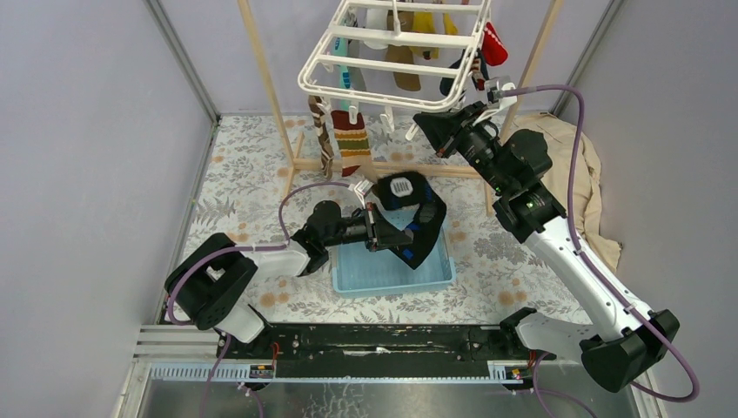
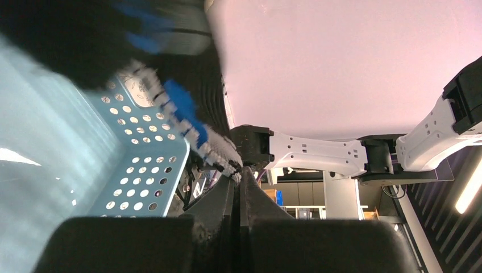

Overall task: Remove the socks clipped to the hanger
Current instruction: Remove the sock from the hanger, then place the sock in the bin.

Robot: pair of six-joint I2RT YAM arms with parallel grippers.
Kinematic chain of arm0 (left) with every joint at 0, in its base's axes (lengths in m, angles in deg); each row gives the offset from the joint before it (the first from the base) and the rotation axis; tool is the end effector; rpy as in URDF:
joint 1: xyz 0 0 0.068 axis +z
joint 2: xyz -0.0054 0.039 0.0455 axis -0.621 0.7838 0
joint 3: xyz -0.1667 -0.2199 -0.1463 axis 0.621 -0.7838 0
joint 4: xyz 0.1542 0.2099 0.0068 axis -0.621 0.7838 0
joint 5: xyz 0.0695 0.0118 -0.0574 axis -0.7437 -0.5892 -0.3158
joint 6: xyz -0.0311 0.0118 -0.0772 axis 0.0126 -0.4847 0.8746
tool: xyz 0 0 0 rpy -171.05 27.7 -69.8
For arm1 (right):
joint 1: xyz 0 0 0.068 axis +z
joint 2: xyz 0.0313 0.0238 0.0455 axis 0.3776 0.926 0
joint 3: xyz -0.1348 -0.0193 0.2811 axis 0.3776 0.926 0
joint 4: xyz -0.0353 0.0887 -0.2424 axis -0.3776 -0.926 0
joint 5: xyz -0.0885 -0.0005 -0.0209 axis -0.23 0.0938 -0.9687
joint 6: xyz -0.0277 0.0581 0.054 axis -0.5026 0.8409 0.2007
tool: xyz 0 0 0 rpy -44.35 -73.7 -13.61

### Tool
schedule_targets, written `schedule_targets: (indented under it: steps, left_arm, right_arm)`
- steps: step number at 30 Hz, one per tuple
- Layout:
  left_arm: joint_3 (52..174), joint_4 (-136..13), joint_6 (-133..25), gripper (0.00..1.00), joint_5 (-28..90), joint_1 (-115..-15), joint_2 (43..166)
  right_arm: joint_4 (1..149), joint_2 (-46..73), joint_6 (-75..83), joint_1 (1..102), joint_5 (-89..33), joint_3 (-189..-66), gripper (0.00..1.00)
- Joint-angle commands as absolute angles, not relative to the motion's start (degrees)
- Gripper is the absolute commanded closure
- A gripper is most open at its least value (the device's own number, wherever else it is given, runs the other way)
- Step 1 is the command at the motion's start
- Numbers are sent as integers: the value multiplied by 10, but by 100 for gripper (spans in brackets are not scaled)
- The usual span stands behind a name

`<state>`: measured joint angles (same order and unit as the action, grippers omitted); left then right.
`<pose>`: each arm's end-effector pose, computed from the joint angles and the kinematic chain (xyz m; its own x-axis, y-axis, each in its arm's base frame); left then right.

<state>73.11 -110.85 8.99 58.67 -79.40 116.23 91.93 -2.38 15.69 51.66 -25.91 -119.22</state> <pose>0.2193 -0.2480 0.2421 -0.9523 -0.2085 -0.2228 0.2053 0.1022 -0.9733 0.2290 0.1443 0.5082 0.0692 0.4008 -0.9135 -0.6878 0.6825 0.2473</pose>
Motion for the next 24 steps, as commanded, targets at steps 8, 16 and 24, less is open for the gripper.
schedule_targets:
  steps: [8, 16, 24]
  left_arm:
    - [736, -1157, 88, 100, 596, -800, 1159]
    - [726, -1089, 76, 100, 594, -801, 1062]
    - [749, -936, 23, 100, 573, -801, 956]
  right_arm:
    - [942, -30, 150, 518, -266, -1207, 100]
    - [938, -37, 148, 518, -269, -1195, 100]
    - [939, -48, 150, 518, -273, -1176, 84]
